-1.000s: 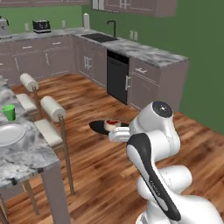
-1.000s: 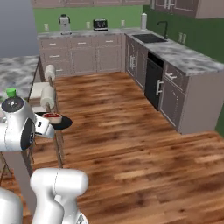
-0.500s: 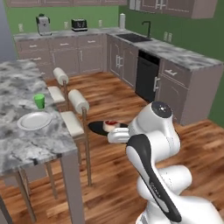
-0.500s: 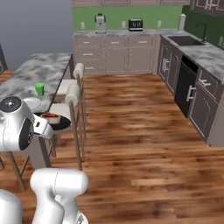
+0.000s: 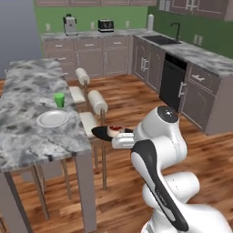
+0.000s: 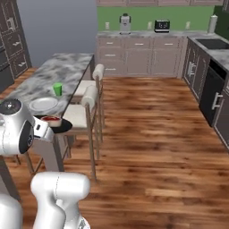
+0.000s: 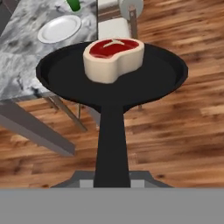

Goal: Pick up the pan with the steak in it and place it on the dining table. Then place the steak on the plate.

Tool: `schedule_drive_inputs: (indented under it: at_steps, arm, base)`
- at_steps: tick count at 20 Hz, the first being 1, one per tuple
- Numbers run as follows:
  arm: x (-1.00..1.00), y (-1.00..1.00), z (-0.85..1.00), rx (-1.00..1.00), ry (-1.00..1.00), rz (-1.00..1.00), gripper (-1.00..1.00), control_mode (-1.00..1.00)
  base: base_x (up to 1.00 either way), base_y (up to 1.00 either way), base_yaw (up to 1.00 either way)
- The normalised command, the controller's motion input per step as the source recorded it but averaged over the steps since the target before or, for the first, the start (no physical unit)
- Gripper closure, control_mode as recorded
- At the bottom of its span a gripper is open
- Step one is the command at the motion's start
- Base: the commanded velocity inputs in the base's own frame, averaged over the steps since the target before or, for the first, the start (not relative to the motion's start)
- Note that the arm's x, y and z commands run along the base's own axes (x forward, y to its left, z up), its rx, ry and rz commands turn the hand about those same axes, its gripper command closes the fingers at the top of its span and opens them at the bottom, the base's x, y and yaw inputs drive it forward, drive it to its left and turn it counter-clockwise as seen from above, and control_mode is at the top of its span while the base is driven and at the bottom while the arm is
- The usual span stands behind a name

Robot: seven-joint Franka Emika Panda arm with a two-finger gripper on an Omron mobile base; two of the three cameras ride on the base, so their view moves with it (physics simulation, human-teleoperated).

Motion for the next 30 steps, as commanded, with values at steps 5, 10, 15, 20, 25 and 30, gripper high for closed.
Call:
schedule_drive_inputs:
  at_steps: [5, 10, 15, 20, 25, 30]
  arm:
    - [0.00, 0.00, 0.00, 0.00, 0.00, 0.00, 1.00, 1.00]
    - [0.00, 0.00, 0.00, 0.00, 0.00, 0.00, 1.00, 1.00]
    - [0.00, 0.00, 0.00, 0.00, 0.00, 0.00, 1.00, 1.00]
    - [0.00, 0.00, 0.00, 0.00, 0.00, 0.00, 1.00, 1.00]
    - [0.00, 0.00, 0.00, 0.00, 0.00, 0.00, 1.00, 1.00]
    - [0.00, 0.00, 0.00, 0.00, 0.00, 0.00, 1.00, 1.00]
  base:
    - [-0.10, 0.00, 0.27]
    - [-0.01, 0.23, 0.01]
    - [0.05, 0.68, 0.00]
    - [0.01, 0.46, 0.01]
    - [0.18, 0.00, 0.00]
    - [0.52, -0.01, 0.00]
